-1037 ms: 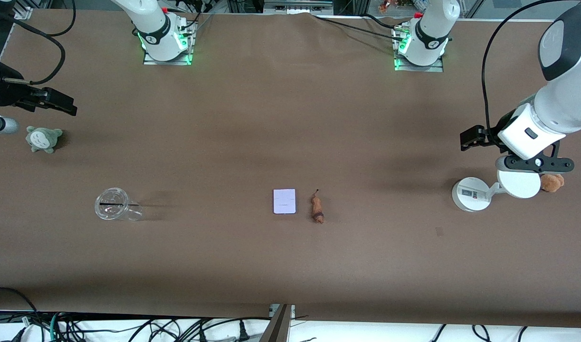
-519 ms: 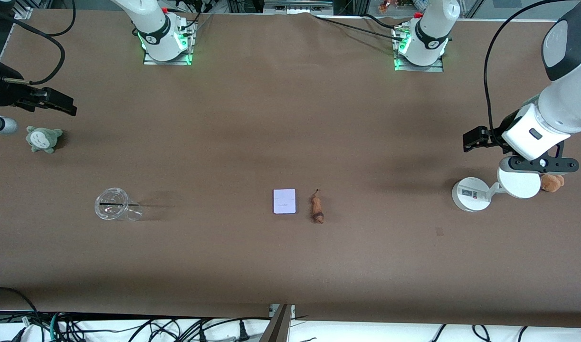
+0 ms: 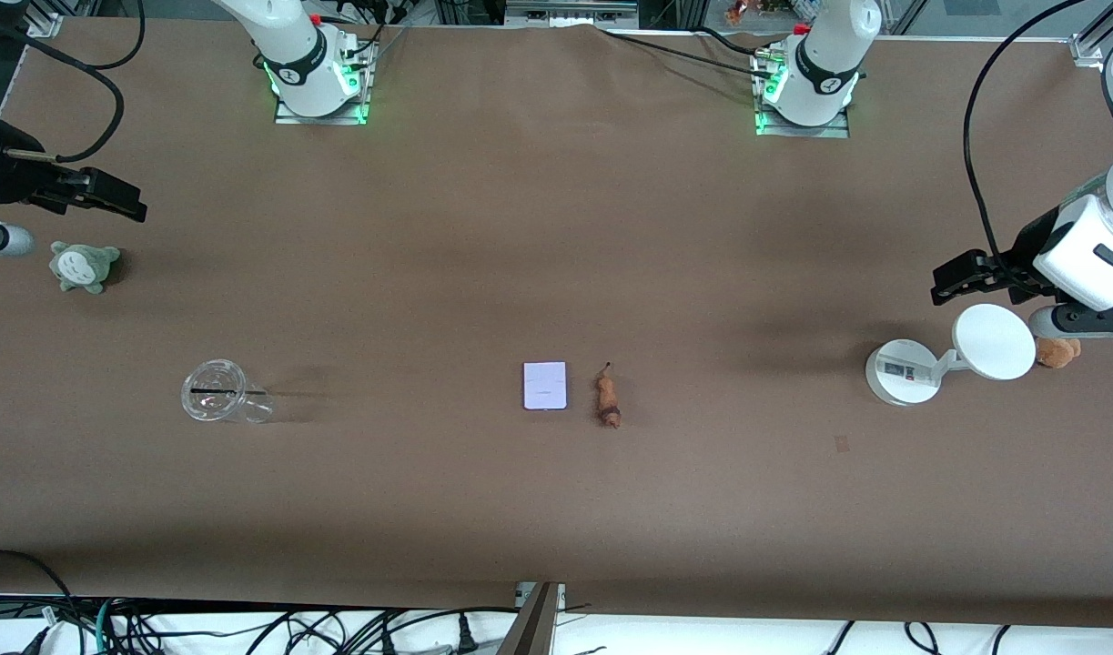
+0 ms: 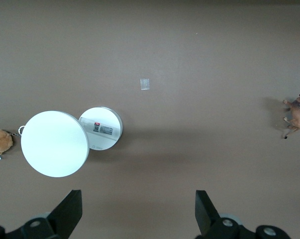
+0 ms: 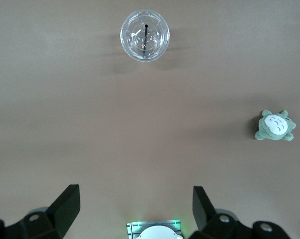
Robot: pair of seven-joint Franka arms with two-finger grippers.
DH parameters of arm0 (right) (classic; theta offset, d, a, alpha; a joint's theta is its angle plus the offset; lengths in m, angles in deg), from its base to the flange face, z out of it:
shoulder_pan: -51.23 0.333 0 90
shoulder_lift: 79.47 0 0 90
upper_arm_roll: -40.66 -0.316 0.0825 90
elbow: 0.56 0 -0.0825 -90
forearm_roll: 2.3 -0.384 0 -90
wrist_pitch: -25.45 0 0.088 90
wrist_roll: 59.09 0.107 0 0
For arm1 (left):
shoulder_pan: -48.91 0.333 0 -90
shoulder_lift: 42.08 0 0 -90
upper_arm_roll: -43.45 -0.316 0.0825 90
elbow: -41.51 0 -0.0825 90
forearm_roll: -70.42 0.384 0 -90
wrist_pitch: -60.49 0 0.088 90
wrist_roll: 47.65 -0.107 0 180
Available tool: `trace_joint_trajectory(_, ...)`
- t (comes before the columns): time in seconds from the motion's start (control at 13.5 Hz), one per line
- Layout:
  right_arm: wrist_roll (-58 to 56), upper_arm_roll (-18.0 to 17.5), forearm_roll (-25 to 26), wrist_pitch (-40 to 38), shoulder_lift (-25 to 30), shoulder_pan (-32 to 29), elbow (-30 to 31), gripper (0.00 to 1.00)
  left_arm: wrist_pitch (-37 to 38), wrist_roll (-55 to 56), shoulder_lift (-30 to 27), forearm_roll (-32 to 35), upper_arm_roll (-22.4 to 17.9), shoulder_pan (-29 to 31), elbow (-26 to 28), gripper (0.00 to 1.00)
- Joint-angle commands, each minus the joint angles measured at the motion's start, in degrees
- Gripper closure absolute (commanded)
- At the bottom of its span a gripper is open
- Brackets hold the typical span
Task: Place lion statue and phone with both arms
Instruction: 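Reach the left gripper over to the brown lion figurine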
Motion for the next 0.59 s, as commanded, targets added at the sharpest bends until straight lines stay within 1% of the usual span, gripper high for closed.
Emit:
trace_joint_trajectory(0.0,-0.46,-0.16,-0.48,0.14,-0.23,-0.57,-0.69,0.0,1.08,0.33,2.5,-0.24,0.66,-1.01,-1.19,0.0)
trace_joint_trajectory(0.15,-0.11,-0.16,-0.57,0.23,-0.58,-0.39,-0.69,0.0,1.17,-0.8,2.87,-1.2,0.57,0.55,-1.37,0.0)
trace_joint_trajectory(0.3,-0.02,-0.33,-0.39,0.4,-1.37,-0.13,-0.6,0.0,1.7,-0.46,3.21,-3.83,0.66,1.27,-1.37,0.0)
trace_joint_trajectory(0.37,-0.02,-0.33,-0.65,0.4,-1.63,-0.04,-0.6,0.0,1.52,1.2,3.56,-5.49,0.66,0.66,-1.02,0.0)
trace_joint_trajectory(0.52,-0.02,-0.33,-0.31,1.28,-2.68,0.14,-0.6,0.0,0.13,8.56,5.93,-7.35,1.01,-2.14,-1.28,0.0)
